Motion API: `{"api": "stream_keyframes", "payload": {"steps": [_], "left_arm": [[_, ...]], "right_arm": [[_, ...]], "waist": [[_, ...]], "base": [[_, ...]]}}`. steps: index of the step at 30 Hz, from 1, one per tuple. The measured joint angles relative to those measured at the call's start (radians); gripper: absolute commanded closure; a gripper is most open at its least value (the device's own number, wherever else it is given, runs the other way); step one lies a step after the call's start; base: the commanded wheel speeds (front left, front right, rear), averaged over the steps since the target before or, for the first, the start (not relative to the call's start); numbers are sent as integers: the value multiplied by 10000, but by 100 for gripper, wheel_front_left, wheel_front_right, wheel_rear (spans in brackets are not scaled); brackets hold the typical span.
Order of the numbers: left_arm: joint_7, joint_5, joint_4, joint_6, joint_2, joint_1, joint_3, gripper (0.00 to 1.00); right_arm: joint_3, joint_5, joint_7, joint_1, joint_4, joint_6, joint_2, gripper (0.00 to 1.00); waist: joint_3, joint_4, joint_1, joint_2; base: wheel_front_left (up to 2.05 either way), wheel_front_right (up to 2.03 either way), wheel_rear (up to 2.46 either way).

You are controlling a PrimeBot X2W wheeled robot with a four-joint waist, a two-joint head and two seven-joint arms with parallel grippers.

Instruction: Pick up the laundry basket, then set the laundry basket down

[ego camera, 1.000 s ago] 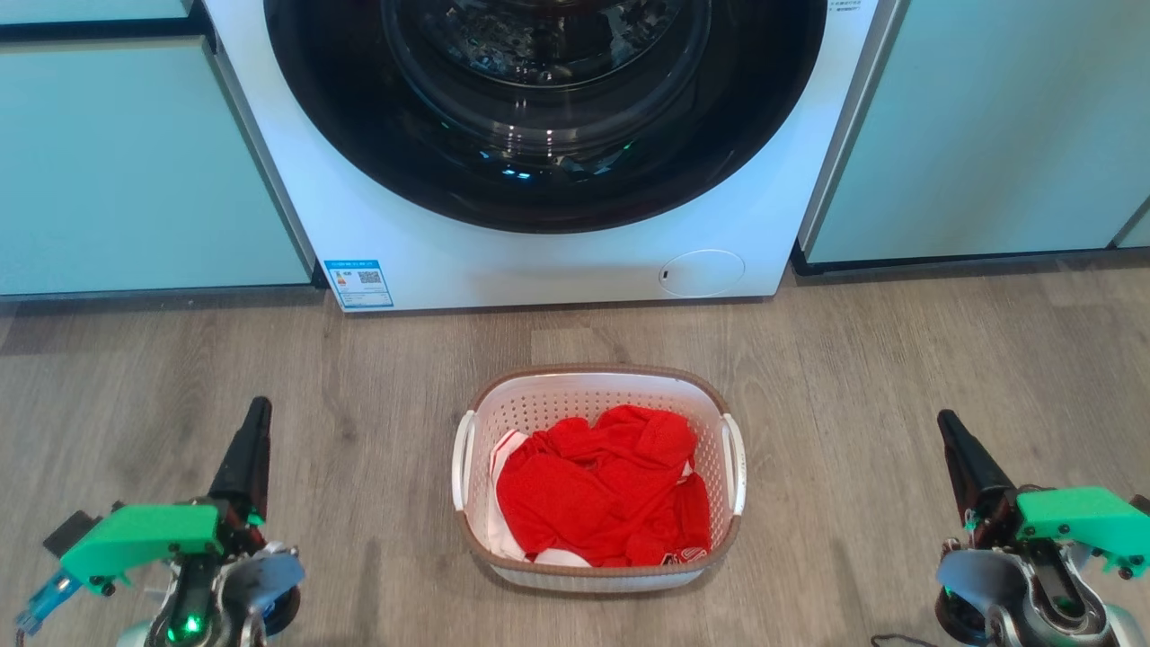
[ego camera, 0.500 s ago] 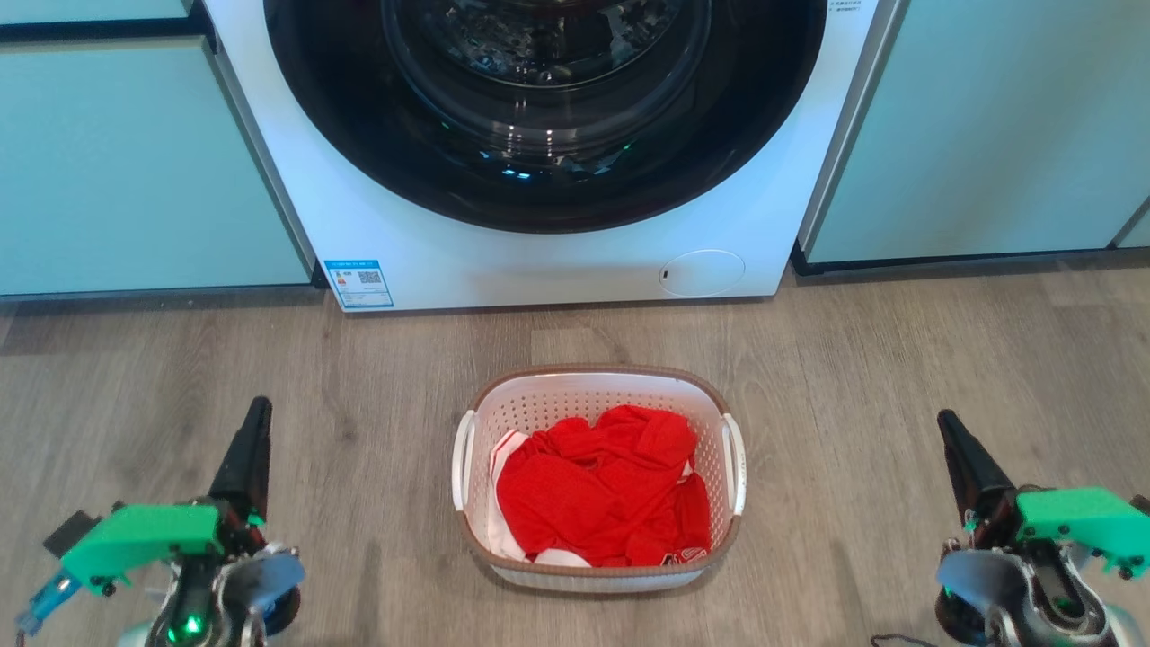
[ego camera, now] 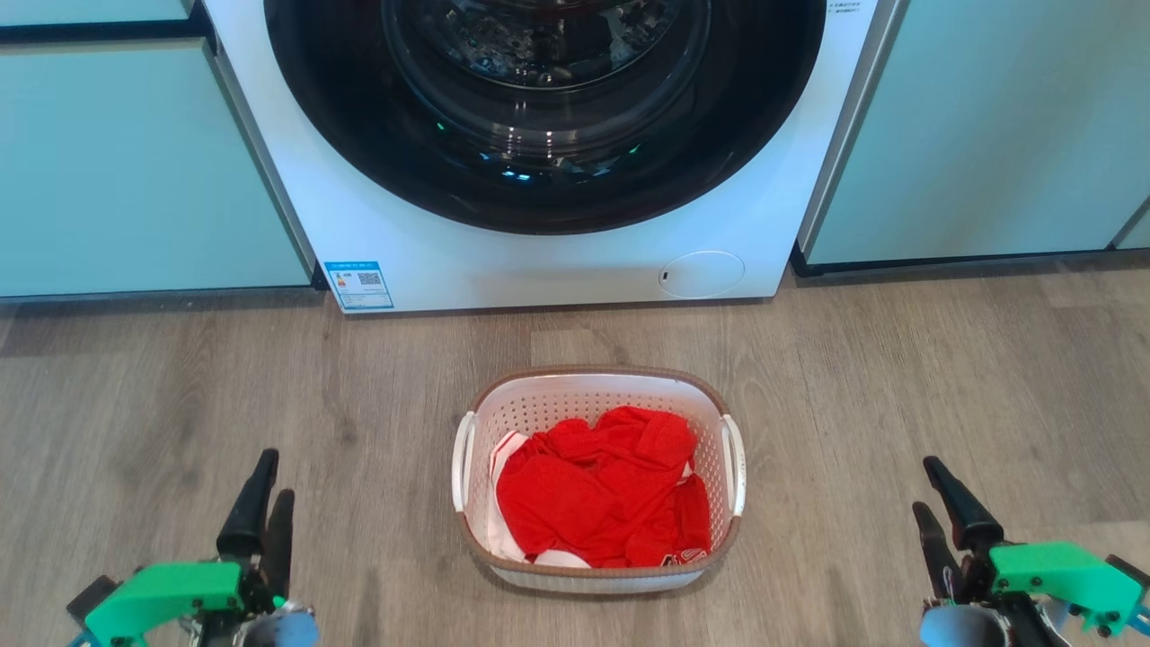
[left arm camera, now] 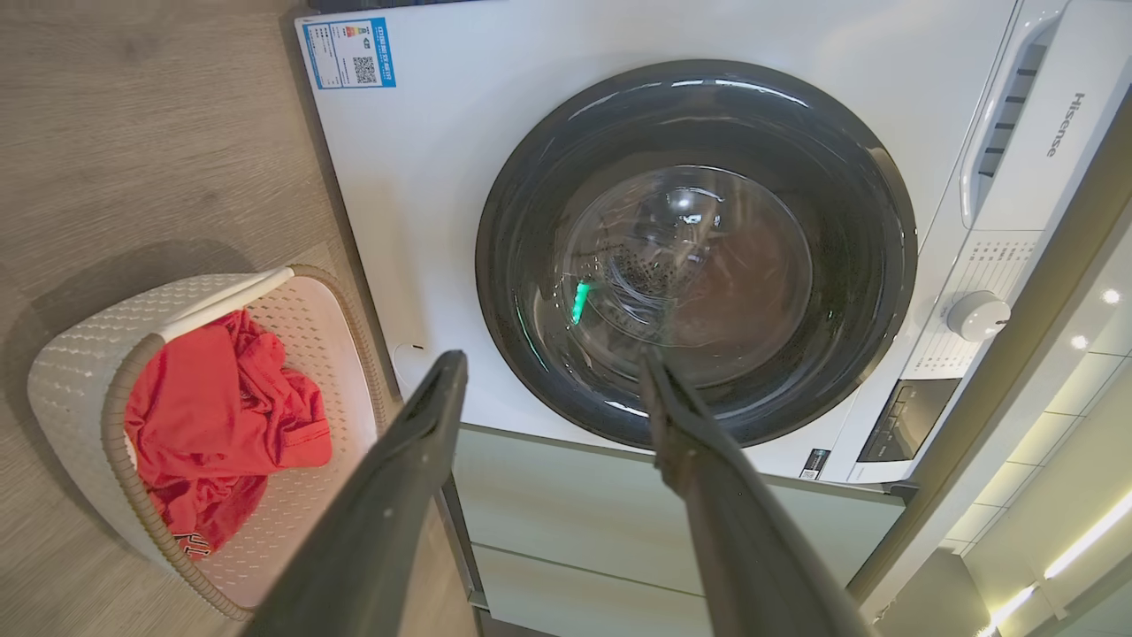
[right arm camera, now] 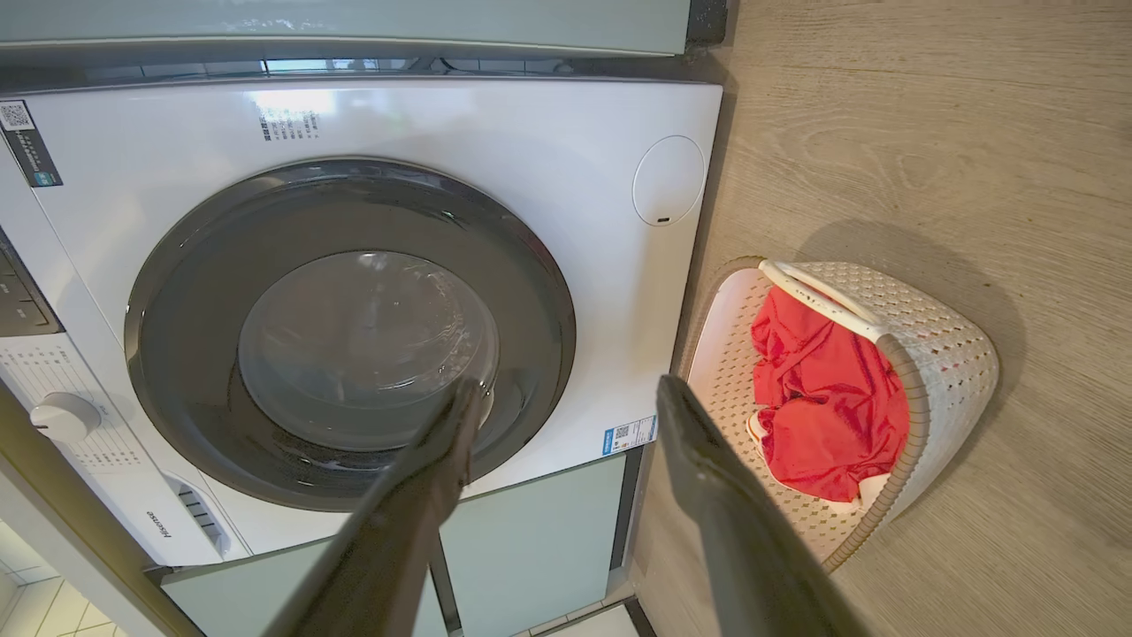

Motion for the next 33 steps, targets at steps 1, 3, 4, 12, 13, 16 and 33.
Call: {"api": "stream_keyframes", "payload": {"steps": [1,3,4,12,13,16,33], "left_arm": [[-56,58,-27,0,0,0,-15,0],[-71,165,-109,0,0,0,-56,0],[-138,230,-148,2,0,1,-92,0],[-382,959,-470,102,-2,2,-209,0],[-405,1085,-531,127,-2,2,-219,0],[-500,1463,-663,205,-2,1,-261,0],[-949,4443,-1388,614,0,0,-846,0]], "right_arm": [[10,-54,-10,0,-10,0,0,0],[38,-159,-88,0,-59,0,0,0],[48,-232,-104,-1,-82,0,0,0],[102,-882,-316,-8,-199,0,-2,0],[121,-1041,-320,-8,-234,0,-2,0],[196,-1570,-433,-16,-345,0,-2,0],[614,-4717,-934,-44,-1231,0,-4,0]], "waist": [[-2,0,0,0],[-6,0,0,0],[-8,0,0,0],[-24,4,0,0],[-25,5,0,0],[-26,5,0,0],[-56,16,0,0]], "base": [[0,0,0],[0,0,0],[0,0,0],[0,0,0],[0,0,0],[0,0,0],[0,0,0]]}}
